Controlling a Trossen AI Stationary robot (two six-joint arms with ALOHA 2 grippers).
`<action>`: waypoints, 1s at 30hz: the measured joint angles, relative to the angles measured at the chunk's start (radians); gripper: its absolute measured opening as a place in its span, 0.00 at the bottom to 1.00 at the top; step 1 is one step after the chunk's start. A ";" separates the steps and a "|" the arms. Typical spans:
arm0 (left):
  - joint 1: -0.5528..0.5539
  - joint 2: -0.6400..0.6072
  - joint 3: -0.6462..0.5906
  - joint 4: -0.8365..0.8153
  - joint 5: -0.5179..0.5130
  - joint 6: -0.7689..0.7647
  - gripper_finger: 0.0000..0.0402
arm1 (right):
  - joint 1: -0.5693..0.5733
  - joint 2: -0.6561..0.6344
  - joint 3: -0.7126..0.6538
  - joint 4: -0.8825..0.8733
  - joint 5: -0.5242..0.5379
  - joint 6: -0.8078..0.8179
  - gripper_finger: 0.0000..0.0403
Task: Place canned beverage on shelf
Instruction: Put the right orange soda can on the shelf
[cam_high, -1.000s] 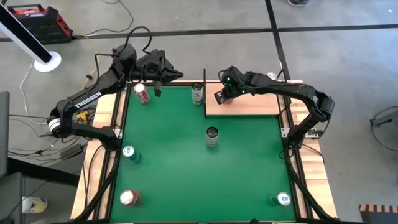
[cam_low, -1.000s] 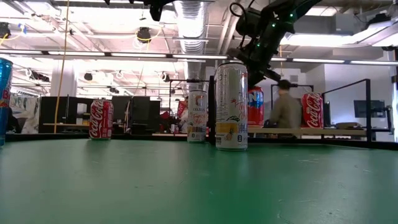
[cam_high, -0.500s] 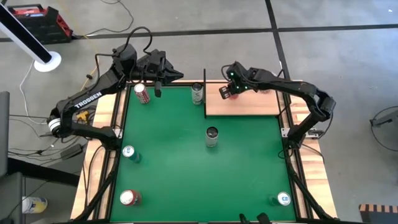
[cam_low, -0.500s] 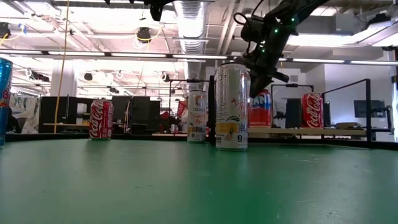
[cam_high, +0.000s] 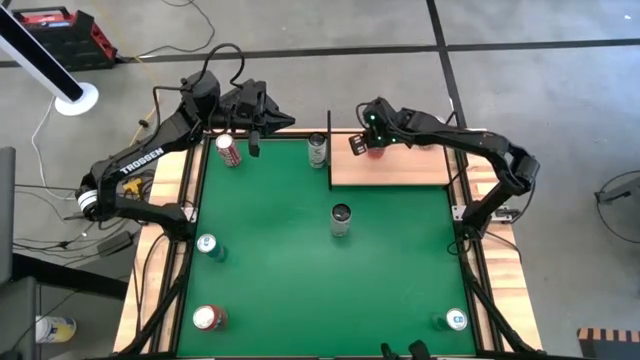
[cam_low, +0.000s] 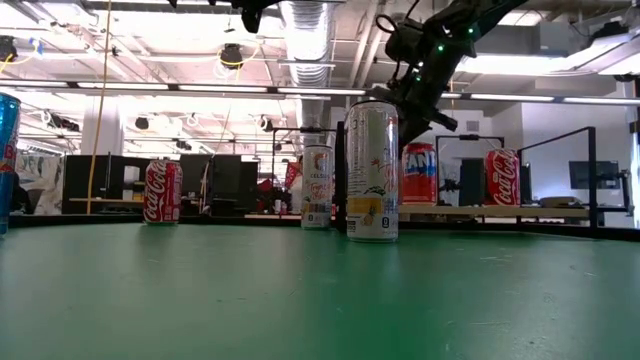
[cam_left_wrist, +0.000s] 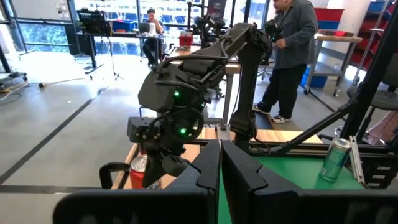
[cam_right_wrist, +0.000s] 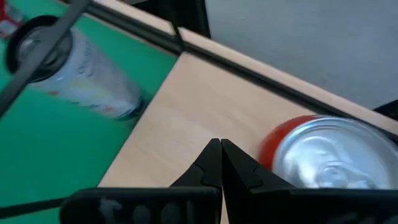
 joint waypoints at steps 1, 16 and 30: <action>0.000 0.000 0.000 0.000 0.000 0.000 0.00 | -0.006 0.000 0.000 -0.003 0.000 0.000 0.05; 0.000 0.000 0.000 0.000 0.004 -0.035 0.00 | -0.018 0.000 0.000 -0.051 0.128 0.019 0.05; 0.000 0.000 0.000 -0.001 0.008 -0.043 0.00 | -0.056 0.000 0.000 -0.038 0.111 0.041 0.05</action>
